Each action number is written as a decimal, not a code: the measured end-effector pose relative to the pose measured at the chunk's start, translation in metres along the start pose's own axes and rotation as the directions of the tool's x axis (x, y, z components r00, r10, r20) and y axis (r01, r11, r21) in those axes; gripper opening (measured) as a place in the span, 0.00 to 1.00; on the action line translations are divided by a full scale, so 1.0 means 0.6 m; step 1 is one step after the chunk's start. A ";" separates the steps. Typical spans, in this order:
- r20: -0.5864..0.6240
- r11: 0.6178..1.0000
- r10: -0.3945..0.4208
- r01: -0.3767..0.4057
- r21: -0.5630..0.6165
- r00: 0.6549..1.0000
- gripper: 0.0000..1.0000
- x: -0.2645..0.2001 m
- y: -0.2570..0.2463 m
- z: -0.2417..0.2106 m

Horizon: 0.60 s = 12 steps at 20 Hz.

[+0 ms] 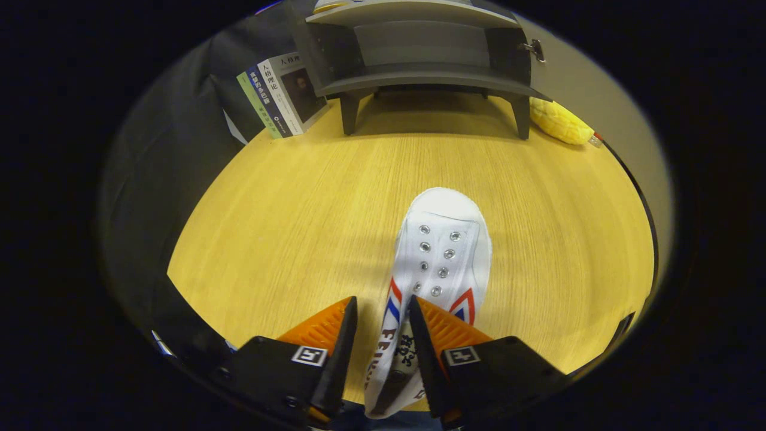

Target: Open the shoe cabinet door, grab the shoes and put them into the shoe cabinet, then close the shoe cabinet door.

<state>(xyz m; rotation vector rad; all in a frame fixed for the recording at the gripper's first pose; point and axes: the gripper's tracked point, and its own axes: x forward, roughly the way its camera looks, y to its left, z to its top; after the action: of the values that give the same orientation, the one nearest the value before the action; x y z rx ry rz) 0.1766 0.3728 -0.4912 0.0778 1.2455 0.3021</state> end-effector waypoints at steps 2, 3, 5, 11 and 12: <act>-0.005 1.000 -0.008 0.008 0.000 1.000 0.32 0.002 -0.001 0.000; -0.003 1.000 -0.016 0.016 -0.005 1.000 0.27 -0.001 -0.008 0.003; 0.006 1.000 0.012 -0.012 0.013 1.000 0.17 0.006 -0.003 0.001; 0.084 0.996 0.068 -0.072 0.052 0.994 0.02 -0.017 -0.006 0.019; 0.103 0.995 0.079 -0.085 0.051 0.991 0.02 -0.024 -0.005 0.025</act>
<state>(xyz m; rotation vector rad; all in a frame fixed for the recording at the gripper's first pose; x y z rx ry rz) 0.1874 0.3678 -0.4737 0.1897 1.1517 0.3311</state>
